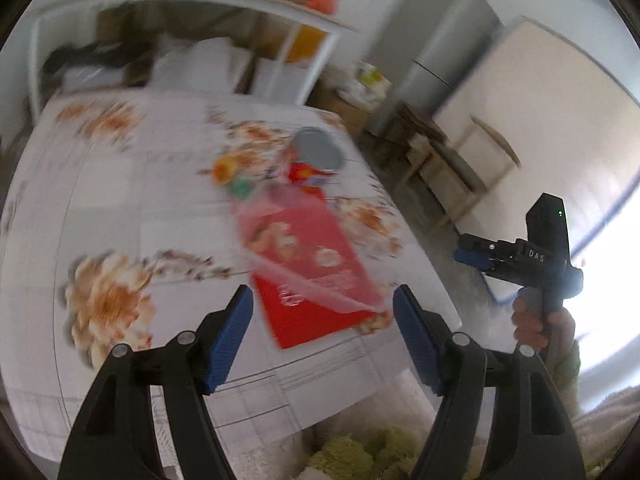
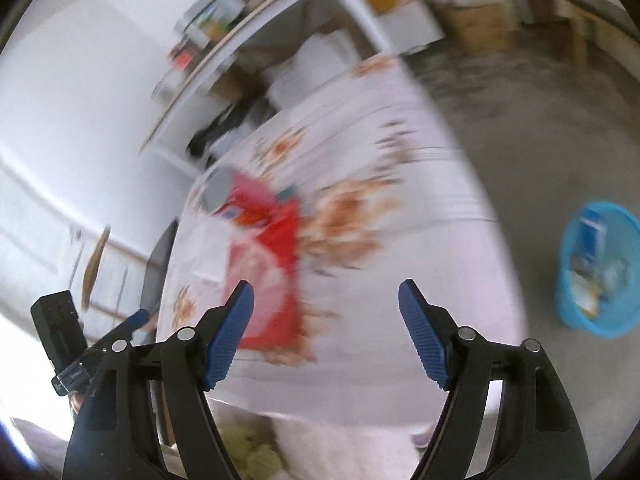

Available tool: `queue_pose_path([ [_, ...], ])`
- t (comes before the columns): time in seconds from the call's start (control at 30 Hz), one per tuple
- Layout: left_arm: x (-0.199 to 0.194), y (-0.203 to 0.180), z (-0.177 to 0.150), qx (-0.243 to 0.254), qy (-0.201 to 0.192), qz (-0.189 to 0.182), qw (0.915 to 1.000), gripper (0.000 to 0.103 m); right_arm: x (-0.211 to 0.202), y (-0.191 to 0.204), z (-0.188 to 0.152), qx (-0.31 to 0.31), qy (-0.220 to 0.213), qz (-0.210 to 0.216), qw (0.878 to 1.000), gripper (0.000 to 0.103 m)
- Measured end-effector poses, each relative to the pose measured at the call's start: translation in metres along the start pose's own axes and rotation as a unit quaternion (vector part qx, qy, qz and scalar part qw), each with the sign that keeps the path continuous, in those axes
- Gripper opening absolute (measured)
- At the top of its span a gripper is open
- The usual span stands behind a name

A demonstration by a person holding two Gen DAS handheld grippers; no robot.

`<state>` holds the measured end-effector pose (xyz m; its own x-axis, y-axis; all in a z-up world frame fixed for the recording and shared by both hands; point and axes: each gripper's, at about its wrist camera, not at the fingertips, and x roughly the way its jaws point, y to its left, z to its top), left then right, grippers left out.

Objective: Collect trash
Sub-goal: 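Move the left tool to the clear container while the right tool approaches the red can, then close the left tool on the clear container rim while the right tool grasps the red can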

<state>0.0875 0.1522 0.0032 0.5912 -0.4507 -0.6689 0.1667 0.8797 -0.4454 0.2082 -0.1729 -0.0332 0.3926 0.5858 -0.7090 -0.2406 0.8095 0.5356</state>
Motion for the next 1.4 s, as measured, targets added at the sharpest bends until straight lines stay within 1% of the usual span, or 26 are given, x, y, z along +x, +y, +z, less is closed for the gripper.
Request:
queue_pose_path([
  [0.07,0.004,0.013,-0.002,-0.023,-0.004,-0.006,0.9997,0.07,0.024,0.022,0.013,-0.03,0.011,-0.002,0.999,0.072],
  [0.1,0.008,0.018,-0.002,-0.029,-0.007,-0.016,0.9994,0.07,0.037,0.03,0.02,-0.047,0.017,0.001,0.999,0.072],
  [0.17,0.018,0.022,0.003,-0.037,-0.006,-0.032,0.9988,0.07,0.056,0.04,0.027,-0.055,0.021,-0.004,0.998,0.072],
  [0.2,0.021,0.023,0.002,-0.043,-0.001,-0.038,0.9984,0.07,0.07,0.041,0.032,-0.053,0.035,-0.002,0.998,0.072],
  [0.23,0.027,0.025,0.003,-0.05,0.004,-0.048,0.9976,0.07,0.077,0.04,0.033,-0.045,0.046,-0.001,0.998,0.072],
  [0.3,0.037,0.031,0.006,-0.062,0.013,-0.053,0.9966,0.069,0.096,0.042,0.032,-0.028,0.081,0.013,0.996,0.069],
  [0.33,0.041,0.035,0.008,-0.067,0.015,-0.054,0.9962,0.068,0.102,0.046,0.028,-0.027,0.097,0.027,0.995,0.069],
  [0.4,0.04,0.042,0.009,-0.079,0.015,-0.056,0.9952,0.068,0.104,0.061,0.018,-0.035,0.112,0.044,0.992,0.069],
  [0.43,0.039,0.046,0.01,-0.083,0.013,-0.055,0.995,0.067,0.102,0.069,0.01,-0.035,0.125,0.061,0.99,0.069],
  [0.57,0.035,0.06,0.013,-0.09,0.008,-0.041,0.9951,0.066,0.104,0.088,-0.013,-0.02,0.158,0.129,0.979,0.069],
  [0.63,0.035,0.065,0.014,-0.088,0.013,-0.012,0.9959,0.063,0.11,0.101,-0.024,-0.02,0.173,0.152,0.973,0.069],
  [0.7,0.036,0.07,0.013,-0.082,0.016,0.014,0.9964,0.06,0.114,0.11,-0.031,-0.03,0.183,0.159,0.97,0.069],
  [0.77,0.038,0.074,0.012,-0.076,0.023,0.042,0.996,0.055,0.112,0.115,-0.03,-0.045,0.179,0.14,0.973,0.069],
  [0.83,0.041,0.077,0.012,-0.073,0.029,0.063,0.9949,0.05,0.108,0.112,-0.026,-0.048,0.167,0.12,0.977,0.069],
  [0.9,0.043,0.08,0.012,-0.072,0.035,0.069,0.9944,0.045,0.097,0.106,-0.019,-0.047,0.144,0.098,0.984,0.069],
  [0.97,0.046,0.081,0.011,-0.07,0.039,0.066,0.9946,0.041,0.087,0.103,-0.011,-0.049,0.116,0.072,0.989,0.069],
  [1.07,0.051,0.08,0.013,-0.062,0.045,0.077,0.994,0.032,0.08,0.104,0.002,-0.065,0.074,0.024,0.995,0.07],
  [1.13,0.053,0.08,0.013,-0.061,0.046,0.086,0.9934,0.023,0.083,0.104,0.007,-0.08,0.056,-0.003,0.995,0.072],
  [1.17,0.053,0.08,0.014,-0.061,0.046,0.089,0.9931,0.021,0.084,0.108,0.011,-0.091,0.047,-0.017,0.995,0.073],
  [1.23,0.053,0.081,0.014,-0.065,0.046,0.094,0.9924,0.013,0.086,0.113,0.016,-0.11,0.033,-0.032,0.993,0.077],
  [1.3,0.052,0.082,0.014,-0.067,0.044,0.097,0.992,0.011,0.091,0.119,0.023,-0.136,0.015,-0.057,0.989,0.078],
  [1.37,0.051,0.084,0.013,-0.07,0.042,0.101,0.9915,0.008,0.099,0.125,0.03,-0.157,0.005,-0.071,0.985,0.079],
  [1.4,0.05,0.084,0.013,-0.072,0.041,0.101,0.9914,0.008,0.099,0.121,0.037,-0.166,0.002,-0.075,0.983,0.079],
])
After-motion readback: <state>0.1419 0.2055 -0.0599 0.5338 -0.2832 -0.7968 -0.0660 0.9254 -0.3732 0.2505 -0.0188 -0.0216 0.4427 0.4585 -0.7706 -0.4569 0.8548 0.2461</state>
